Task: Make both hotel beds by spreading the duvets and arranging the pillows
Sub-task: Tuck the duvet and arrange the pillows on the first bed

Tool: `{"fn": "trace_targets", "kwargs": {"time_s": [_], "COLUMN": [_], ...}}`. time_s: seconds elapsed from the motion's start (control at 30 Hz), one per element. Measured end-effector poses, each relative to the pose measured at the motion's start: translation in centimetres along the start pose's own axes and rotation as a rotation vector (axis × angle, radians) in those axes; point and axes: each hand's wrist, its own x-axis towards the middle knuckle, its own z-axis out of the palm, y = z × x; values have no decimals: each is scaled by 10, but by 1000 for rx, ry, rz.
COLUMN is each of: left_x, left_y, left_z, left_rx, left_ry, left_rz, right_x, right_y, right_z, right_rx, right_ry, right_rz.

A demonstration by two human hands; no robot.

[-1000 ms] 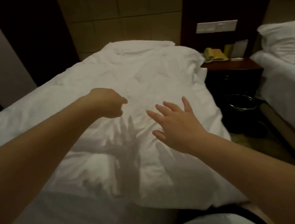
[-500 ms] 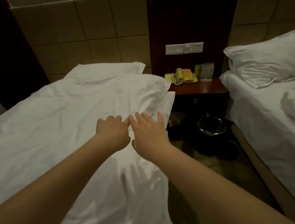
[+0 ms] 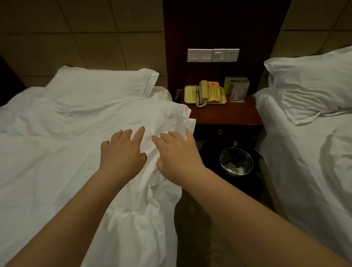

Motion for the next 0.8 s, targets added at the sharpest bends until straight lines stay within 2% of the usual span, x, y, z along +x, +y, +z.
{"fn": "trace_targets", "kwargs": {"time_s": [0.2, 0.37, 0.6, 0.8], "left_x": [38, 82, 194, 277], "left_y": [17, 73, 140, 144], "left_z": [14, 42, 60, 67], "left_rx": [-83, -113, -160, -128], "left_ry": [-84, -218, -243, -264], "left_rz": [-55, -99, -212, -282], "right_x": [34, 74, 175, 253], "right_y": [38, 96, 226, 264], "right_z": [16, 32, 20, 35], "right_rx": [86, 69, -6, 74], "right_ry": [-120, -148, -132, -223], "right_rz": [101, 181, 132, 98]}}
